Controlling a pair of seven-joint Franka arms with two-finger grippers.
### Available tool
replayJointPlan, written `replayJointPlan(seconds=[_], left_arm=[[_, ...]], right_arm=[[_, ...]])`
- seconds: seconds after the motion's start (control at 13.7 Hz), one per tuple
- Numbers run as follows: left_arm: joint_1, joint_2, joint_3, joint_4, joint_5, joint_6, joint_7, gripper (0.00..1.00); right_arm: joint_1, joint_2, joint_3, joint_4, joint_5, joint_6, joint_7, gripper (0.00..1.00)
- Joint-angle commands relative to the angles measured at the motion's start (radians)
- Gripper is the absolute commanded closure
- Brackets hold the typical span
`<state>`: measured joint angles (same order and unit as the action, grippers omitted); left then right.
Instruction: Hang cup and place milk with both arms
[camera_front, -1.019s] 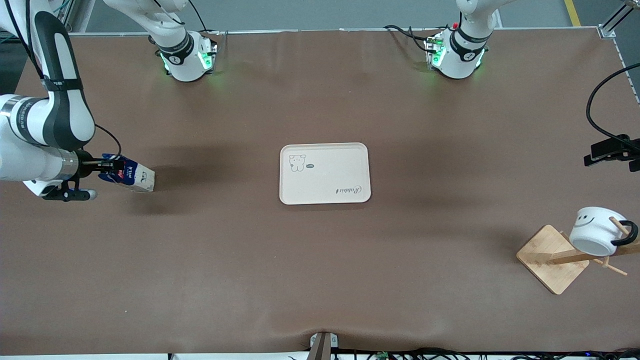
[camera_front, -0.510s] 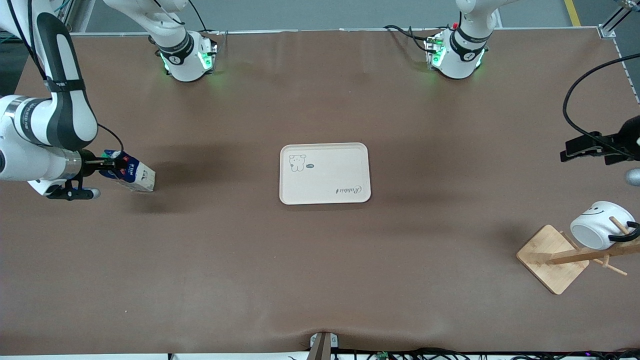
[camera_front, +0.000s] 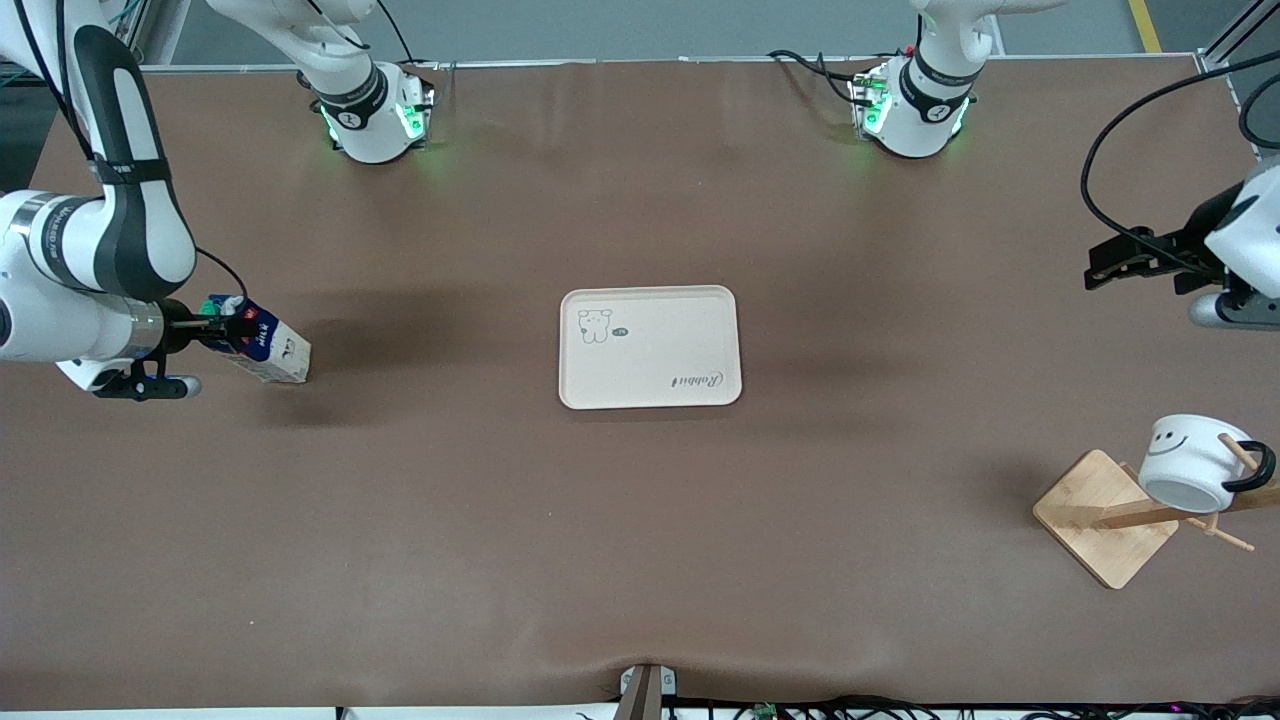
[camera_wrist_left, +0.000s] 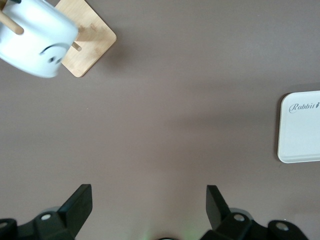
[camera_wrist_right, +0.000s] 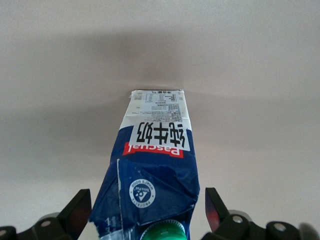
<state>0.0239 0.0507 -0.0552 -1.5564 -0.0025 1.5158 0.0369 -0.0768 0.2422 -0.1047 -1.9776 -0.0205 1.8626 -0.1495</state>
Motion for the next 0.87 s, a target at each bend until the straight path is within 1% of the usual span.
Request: replayJointPlan(seconds=[0.0, 0.15, 0.22, 0.29, 0.44, 0.51, 0.58, 0.73, 0.8], left_arm=[[-0.025, -0.080, 0.018, -0.102, -0.017, 0.044, -0.008, 0.00], [-0.025, -0.078, 0.020, -0.102, -0.017, 0.046, -0.015, 0.00], [-0.025, -0.078, 0.018, -0.100, -0.019, 0.047, -0.037, 0.00], [-0.027, -0.081, 0.018, -0.096, -0.018, 0.046, -0.063, 0.00], [-0.041, -0.103, 0.018, -0.096, -0.013, 0.046, -0.110, 0.00], [-0.042, -0.115, 0.018, -0.096, -0.010, 0.041, -0.111, 0.00], [-0.044, -0.129, 0.017, -0.096, -0.014, 0.040, -0.092, 0.00], [-0.059, -0.146, 0.014, -0.100, -0.016, 0.034, -0.106, 0.00], [-0.061, -0.146, 0.011, -0.097, -0.013, 0.018, -0.111, 0.00]], right_arm=[[-0.008, -0.024, 0.019, 0.037, -0.013, -0.042, -0.005, 0.00], [-0.004, -0.021, 0.022, 0.106, -0.010, -0.088, -0.004, 0.00], [0.011, -0.020, 0.022, 0.136, -0.010, -0.080, -0.005, 0.00], [0.014, -0.015, 0.022, 0.190, -0.009, -0.082, -0.007, 0.00], [0.020, 0.020, 0.022, 0.332, -0.009, -0.085, -0.009, 0.00], [0.031, 0.031, 0.020, 0.427, -0.010, -0.095, -0.010, 0.00], [0.031, 0.031, 0.020, 0.498, -0.009, -0.126, -0.004, 0.00], [0.048, 0.031, 0.020, 0.622, -0.019, -0.177, -0.001, 0.00], [0.052, 0.028, 0.020, 0.661, -0.016, -0.204, 0.001, 0.00]])
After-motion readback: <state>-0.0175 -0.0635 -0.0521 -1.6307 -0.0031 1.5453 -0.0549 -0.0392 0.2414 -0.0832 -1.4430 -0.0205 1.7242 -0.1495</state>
